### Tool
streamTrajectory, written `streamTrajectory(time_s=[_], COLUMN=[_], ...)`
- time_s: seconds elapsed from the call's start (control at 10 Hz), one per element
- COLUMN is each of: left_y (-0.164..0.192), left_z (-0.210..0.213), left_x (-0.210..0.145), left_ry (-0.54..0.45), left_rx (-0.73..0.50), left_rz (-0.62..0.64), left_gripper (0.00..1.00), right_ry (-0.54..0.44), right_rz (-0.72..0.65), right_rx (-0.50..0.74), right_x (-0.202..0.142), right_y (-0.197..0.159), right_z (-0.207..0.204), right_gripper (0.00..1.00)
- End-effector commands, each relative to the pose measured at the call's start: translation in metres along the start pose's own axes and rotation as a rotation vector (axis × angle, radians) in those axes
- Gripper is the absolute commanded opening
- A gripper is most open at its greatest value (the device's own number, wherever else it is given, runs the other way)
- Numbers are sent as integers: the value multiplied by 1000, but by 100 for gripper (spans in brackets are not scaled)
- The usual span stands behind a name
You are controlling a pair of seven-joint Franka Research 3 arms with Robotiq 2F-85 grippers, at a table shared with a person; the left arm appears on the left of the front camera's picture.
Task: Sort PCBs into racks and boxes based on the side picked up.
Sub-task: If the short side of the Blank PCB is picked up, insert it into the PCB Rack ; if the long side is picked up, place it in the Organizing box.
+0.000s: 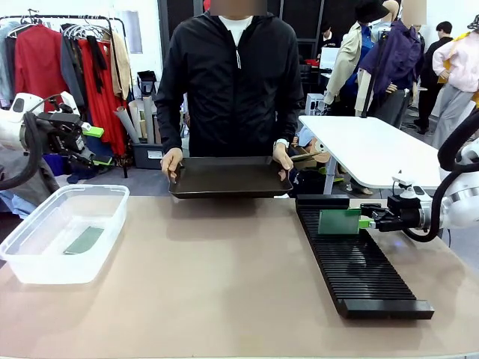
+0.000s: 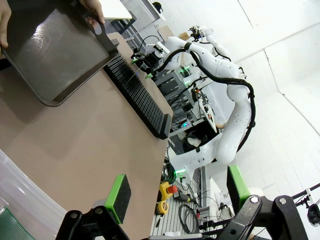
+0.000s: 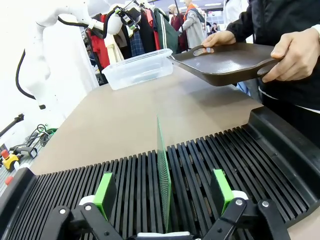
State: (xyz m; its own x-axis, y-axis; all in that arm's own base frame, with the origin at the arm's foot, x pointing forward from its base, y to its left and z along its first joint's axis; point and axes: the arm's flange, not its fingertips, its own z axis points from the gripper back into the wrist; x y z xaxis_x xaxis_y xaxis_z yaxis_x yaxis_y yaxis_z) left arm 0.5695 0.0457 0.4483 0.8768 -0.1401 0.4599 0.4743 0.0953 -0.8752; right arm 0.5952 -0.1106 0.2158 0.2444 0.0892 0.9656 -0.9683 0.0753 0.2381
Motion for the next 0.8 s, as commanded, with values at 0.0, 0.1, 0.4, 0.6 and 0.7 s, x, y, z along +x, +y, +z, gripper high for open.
streamTrajectory(time_s=[0.0, 0.1, 0.4, 0.6, 0.7], left_y=[-1, -1, -1, -1, -1], left_z=[0, 0, 0, 0, 0], left_x=[-1, -1, -1, -1, -1], left_ry=[9, 9, 9, 9, 9], left_rx=[5, 5, 5, 5, 5], left_rz=[0, 0, 0, 0, 0], left_gripper=[100, 100, 100, 100, 100], right_ry=[0, 0, 0, 0, 0], right_rz=[21, 21, 21, 21, 0], right_rx=[0, 0, 0, 0, 0], right_x=[2, 2, 2, 2, 0], right_y=[0, 0, 0, 0, 0], right_z=[0, 0, 0, 0, 0], right_gripper=[100, 100, 100, 100, 100])
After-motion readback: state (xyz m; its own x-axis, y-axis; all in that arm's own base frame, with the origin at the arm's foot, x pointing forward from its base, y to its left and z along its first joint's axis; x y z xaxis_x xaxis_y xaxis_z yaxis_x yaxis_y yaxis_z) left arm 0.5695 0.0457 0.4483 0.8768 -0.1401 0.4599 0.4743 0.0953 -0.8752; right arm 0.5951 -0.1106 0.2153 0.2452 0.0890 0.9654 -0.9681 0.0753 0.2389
